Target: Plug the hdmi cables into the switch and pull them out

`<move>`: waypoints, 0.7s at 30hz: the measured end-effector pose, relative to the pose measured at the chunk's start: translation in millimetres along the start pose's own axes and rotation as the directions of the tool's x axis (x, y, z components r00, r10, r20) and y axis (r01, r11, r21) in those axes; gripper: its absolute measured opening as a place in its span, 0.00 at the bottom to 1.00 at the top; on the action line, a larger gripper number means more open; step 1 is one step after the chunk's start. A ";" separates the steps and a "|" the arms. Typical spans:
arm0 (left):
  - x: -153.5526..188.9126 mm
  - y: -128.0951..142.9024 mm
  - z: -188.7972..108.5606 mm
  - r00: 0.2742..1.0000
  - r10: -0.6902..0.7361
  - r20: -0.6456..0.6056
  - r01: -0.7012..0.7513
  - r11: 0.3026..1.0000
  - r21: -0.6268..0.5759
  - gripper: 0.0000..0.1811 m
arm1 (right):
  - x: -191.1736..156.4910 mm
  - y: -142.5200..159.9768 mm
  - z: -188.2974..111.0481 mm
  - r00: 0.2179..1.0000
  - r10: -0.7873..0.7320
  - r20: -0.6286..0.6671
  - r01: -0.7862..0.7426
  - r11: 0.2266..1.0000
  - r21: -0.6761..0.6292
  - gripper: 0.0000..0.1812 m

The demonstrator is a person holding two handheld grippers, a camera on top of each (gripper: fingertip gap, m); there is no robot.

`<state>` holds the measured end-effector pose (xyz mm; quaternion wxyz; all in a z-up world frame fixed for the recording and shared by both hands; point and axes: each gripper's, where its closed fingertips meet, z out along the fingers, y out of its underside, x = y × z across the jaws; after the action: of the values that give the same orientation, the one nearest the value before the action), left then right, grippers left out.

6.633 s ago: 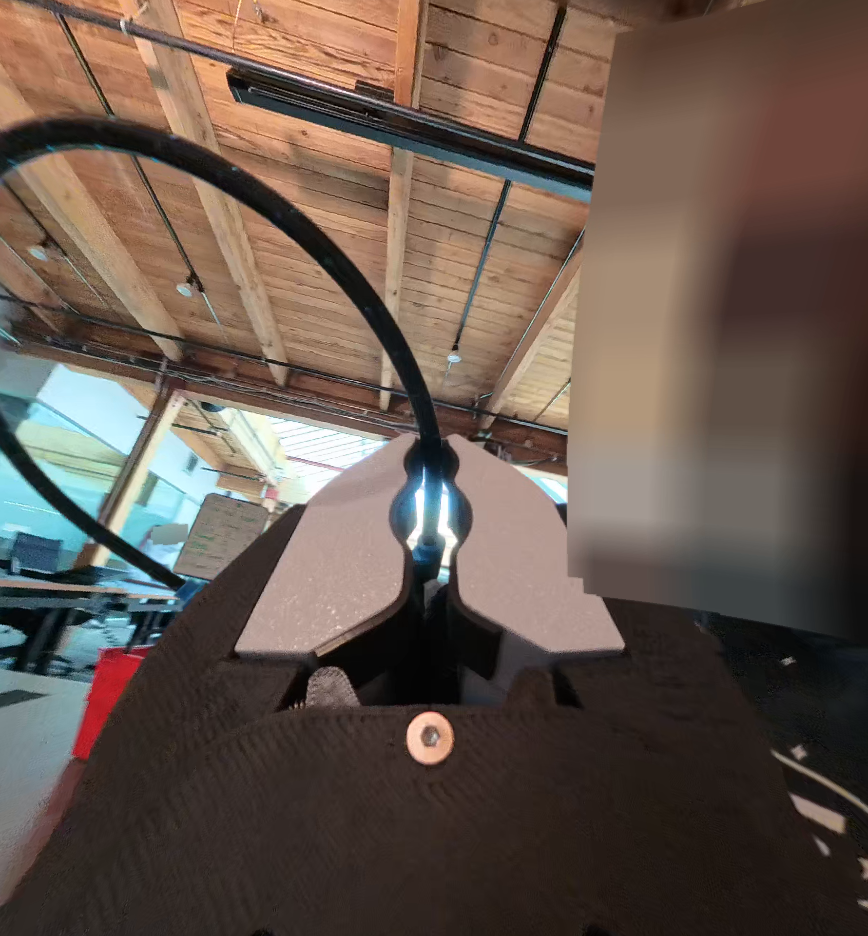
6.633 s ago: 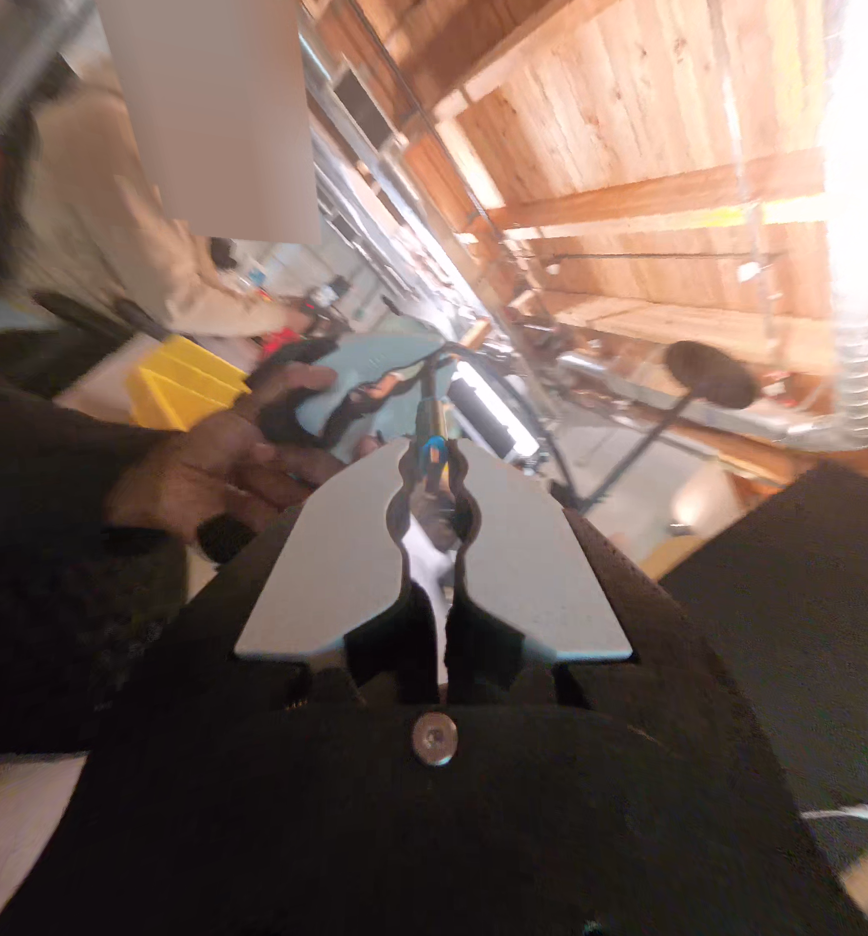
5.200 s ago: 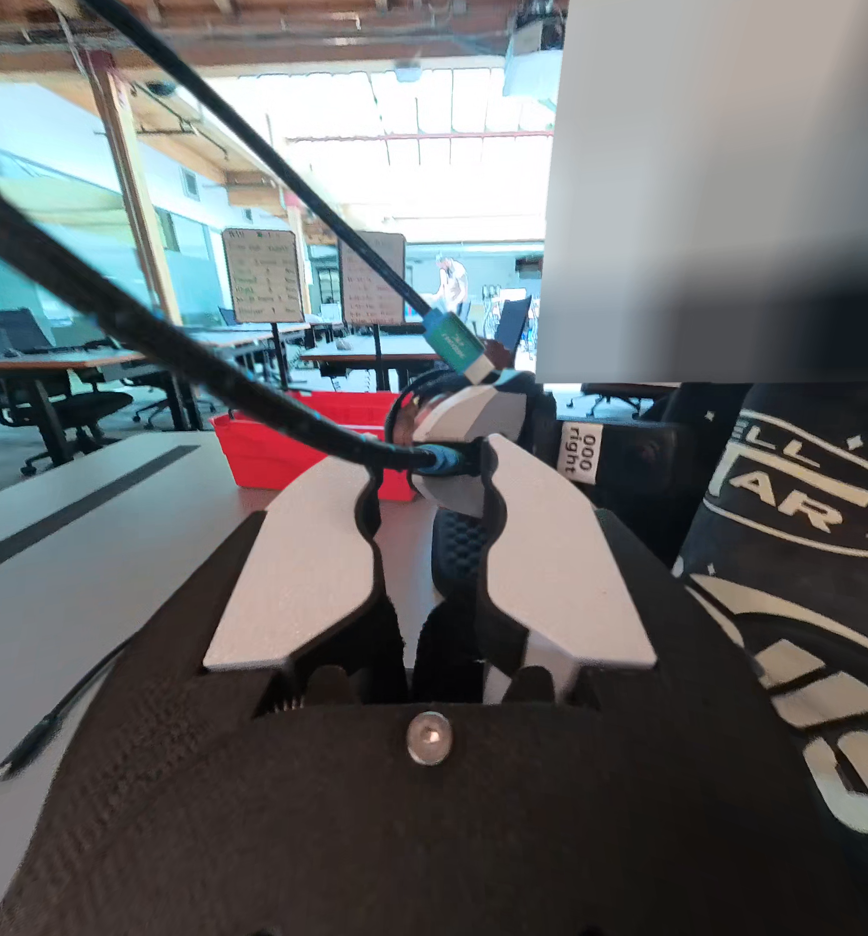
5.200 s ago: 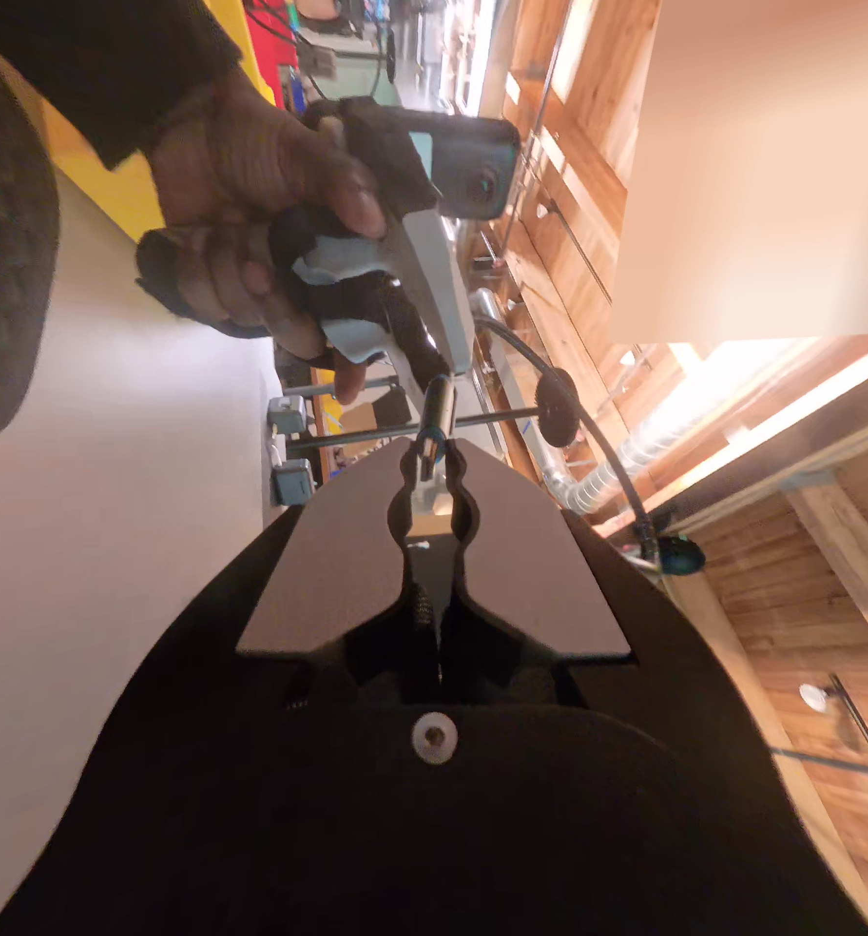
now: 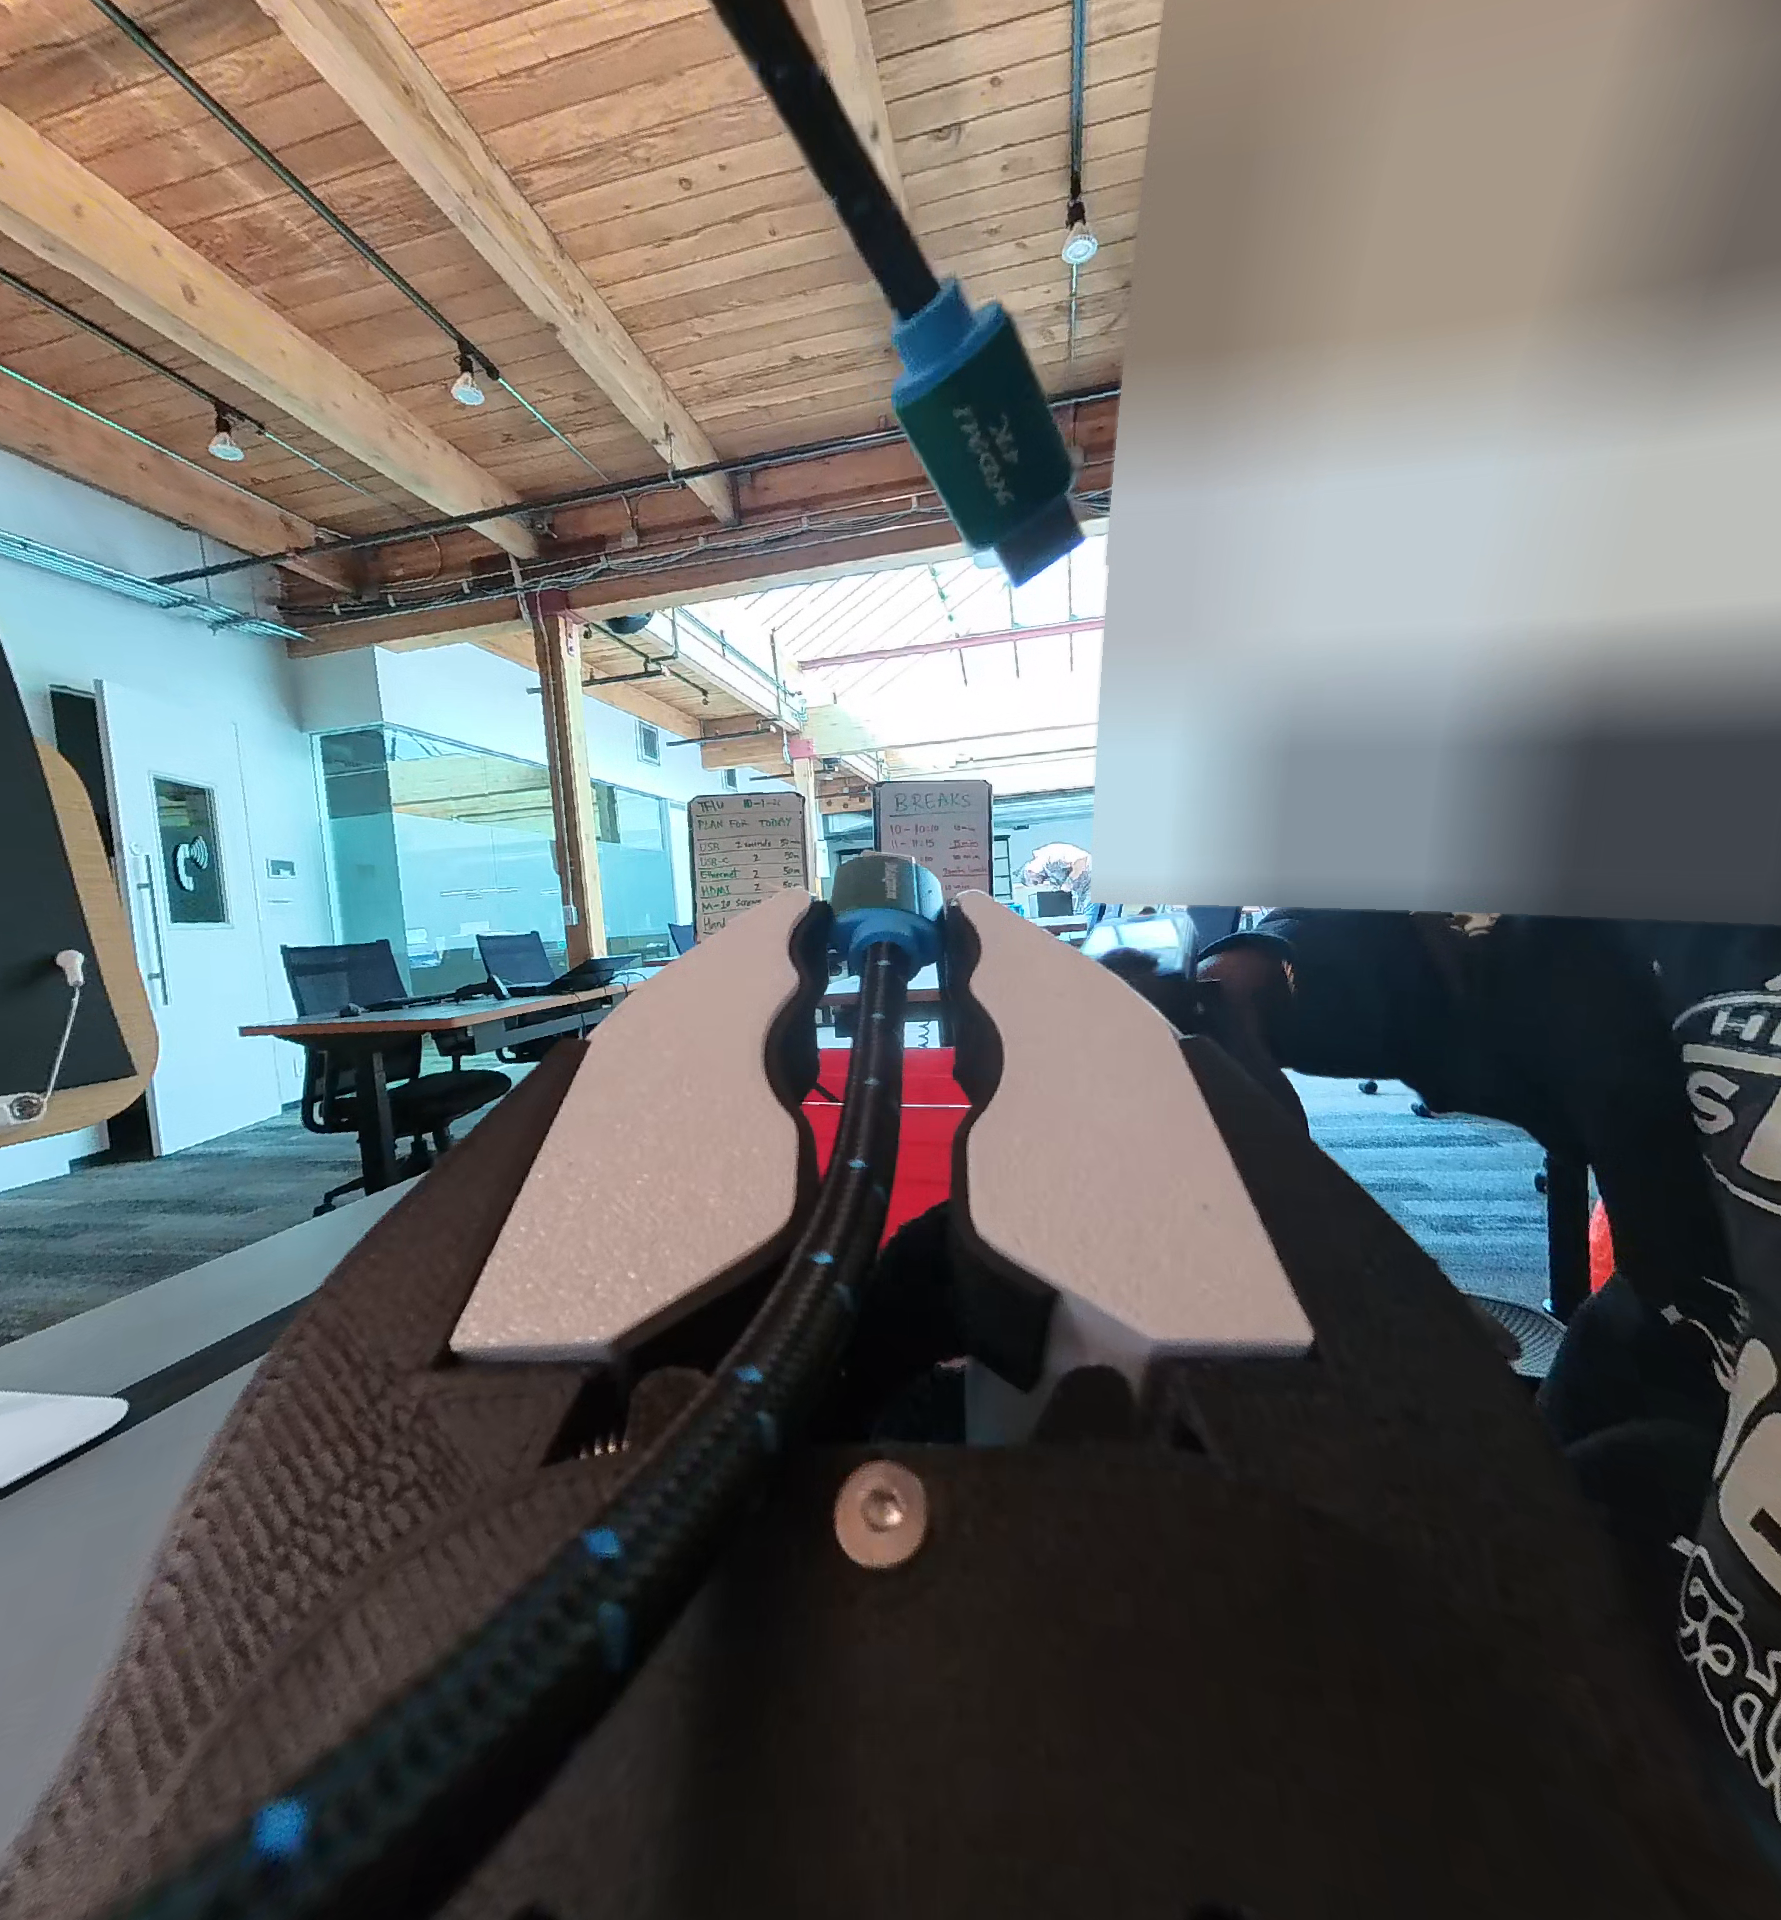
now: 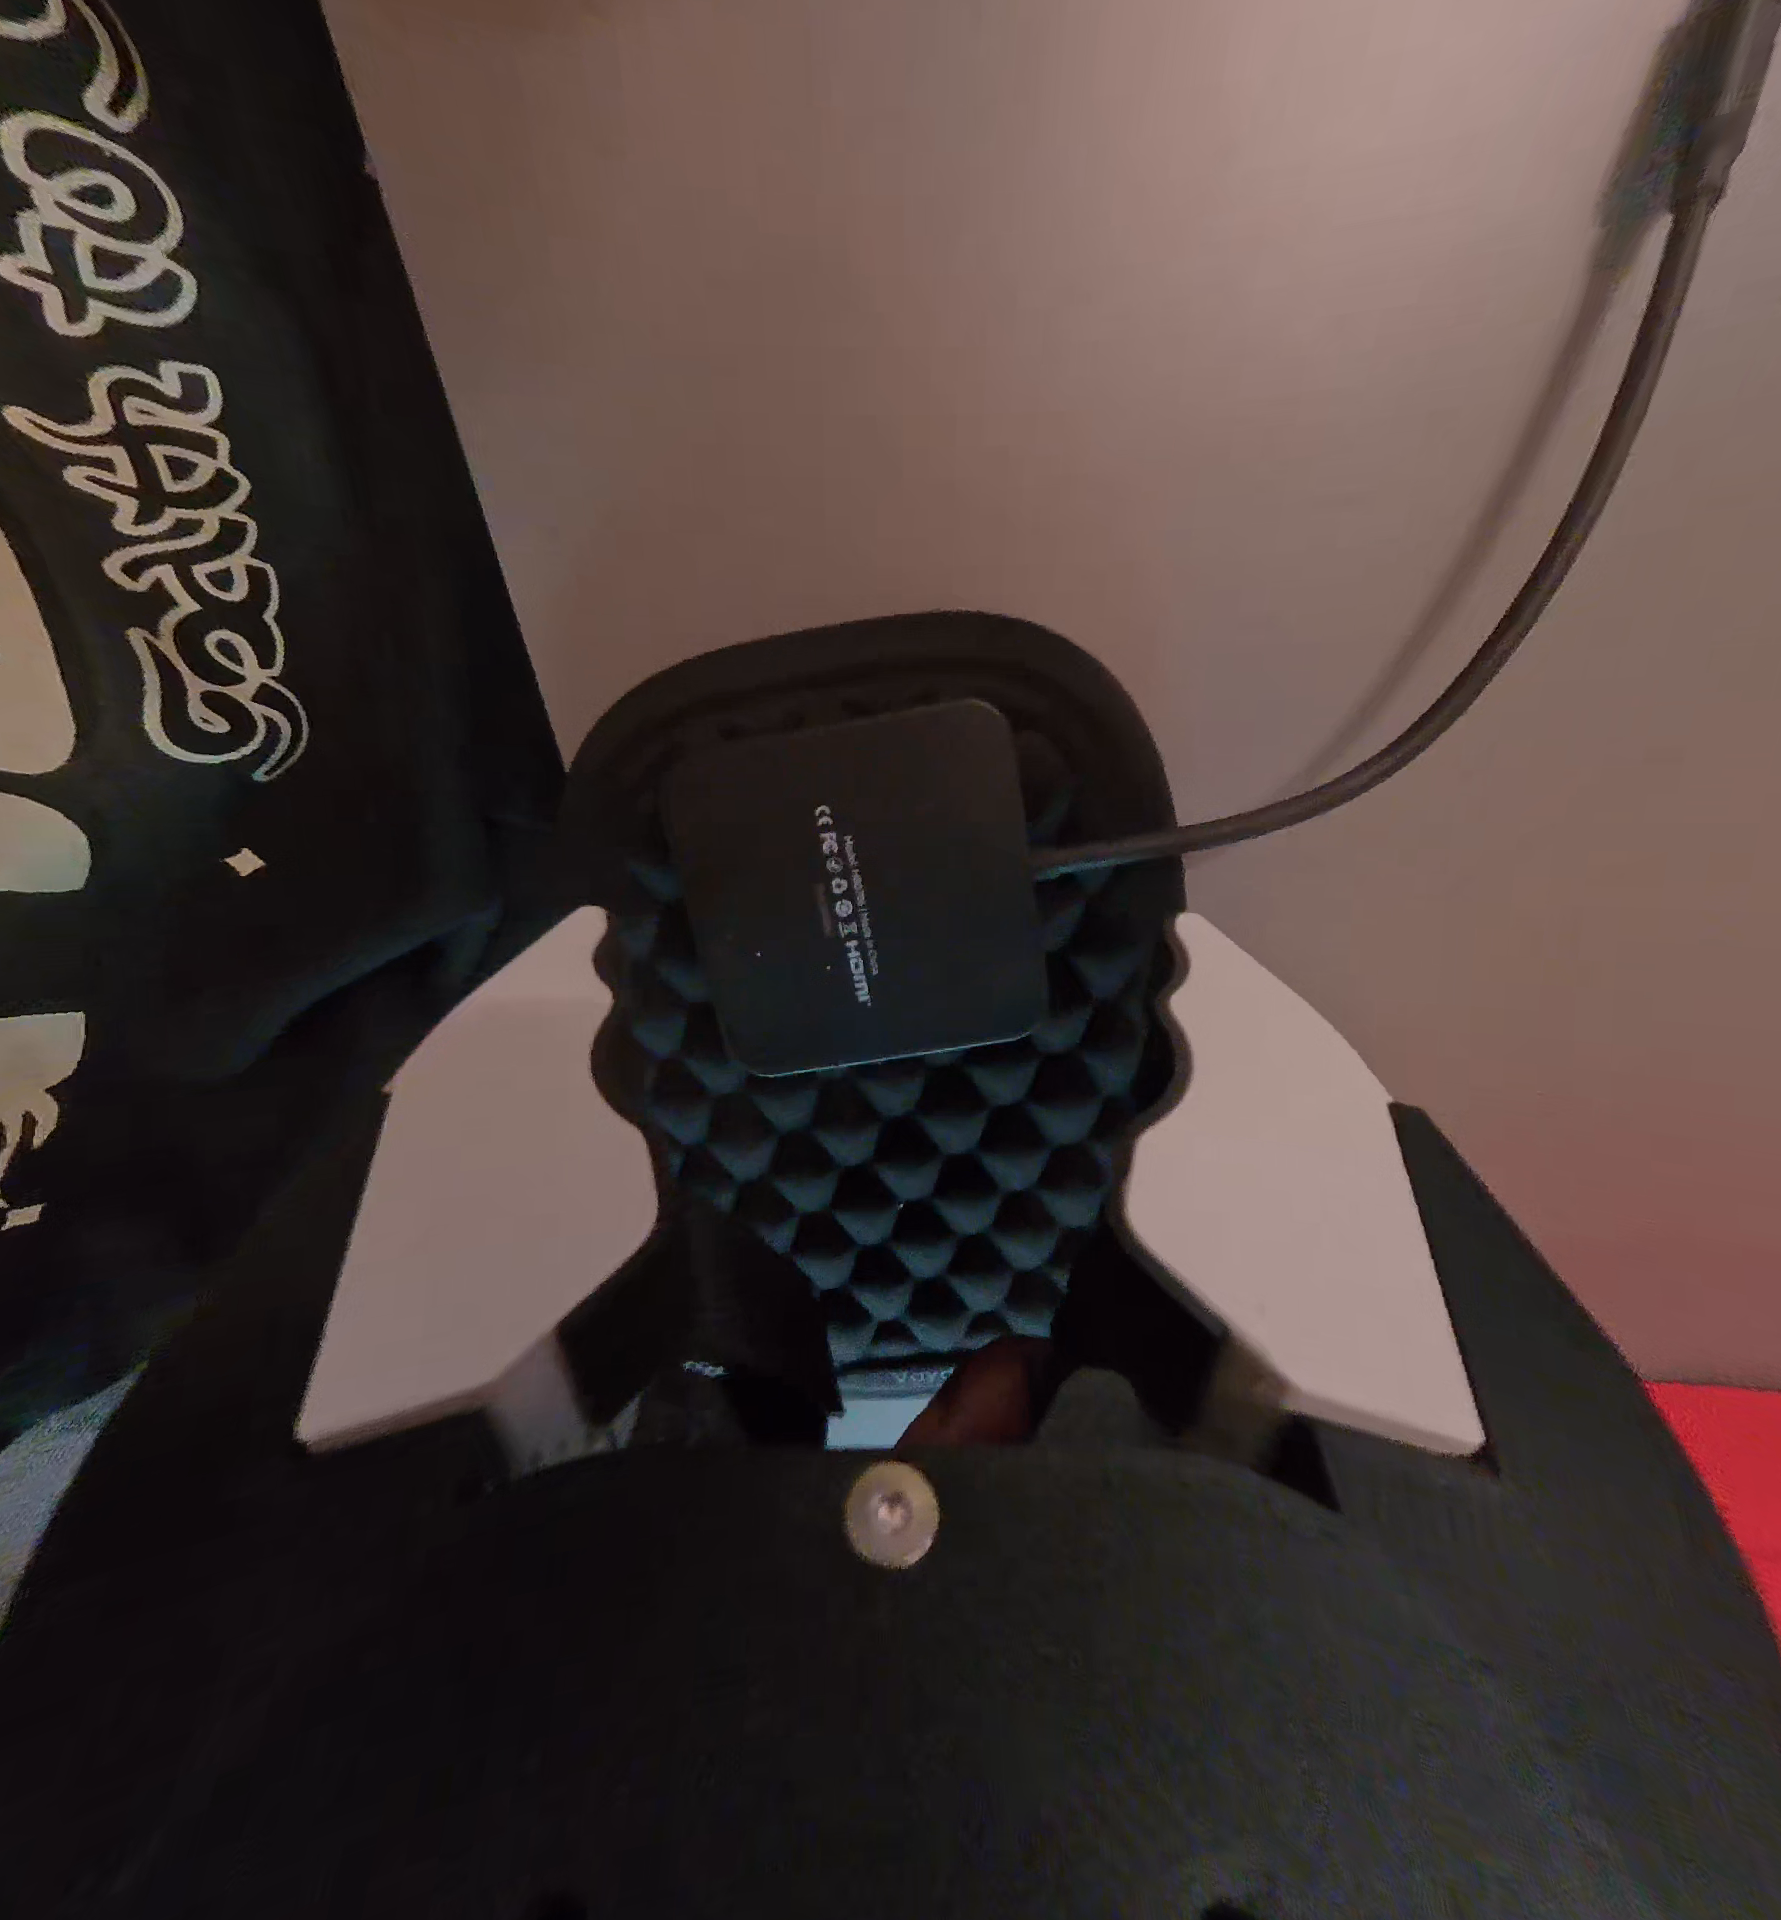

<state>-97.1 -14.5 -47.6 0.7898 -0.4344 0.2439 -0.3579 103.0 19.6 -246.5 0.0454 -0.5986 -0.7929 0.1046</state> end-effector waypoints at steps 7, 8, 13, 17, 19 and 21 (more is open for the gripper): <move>1.6 1.7 -2.1 1.000 0.001 -0.005 -0.001 1.000 0.005 0.12 | 2.0 5.7 23.8 0.998 -0.045 -0.031 0.042 0.996 -0.080 0.47; 1.8 1.2 -1.8 1.000 0.000 -0.007 0.000 1.000 0.009 0.12 | 1.8 5.8 25.2 0.998 -0.045 -0.041 0.041 0.995 -0.094 0.47; 4.2 -1.0 0.6 1.000 -0.004 -0.025 0.005 1.000 0.020 0.11 | 2.7 4.7 25.8 0.998 -0.030 -0.051 0.028 0.999 -0.038 0.46; 5.0 0.6 0.9 1.000 0.000 -0.031 0.001 1.000 0.012 0.12 | 2.1 3.8 19.4 0.995 0.003 -0.100 0.006 0.996 0.087 0.42; 3.9 2.3 1.2 0.999 -0.006 -0.035 0.006 1.000 0.005 0.12 | 3.4 -3.8 7.5 0.989 -0.013 -0.146 0.031 0.992 0.120 0.42; 3.1 5.1 1.7 0.999 -0.010 -0.040 0.010 1.000 -0.008 0.12 | 10.5 -27.1 -16.9 0.977 -0.011 -0.213 0.060 0.973 0.224 0.42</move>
<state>-92.3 -14.2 -51.4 0.7811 -0.4316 0.2589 -0.3696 78.0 24.4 -224.7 0.1996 -0.5827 -0.7769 0.1306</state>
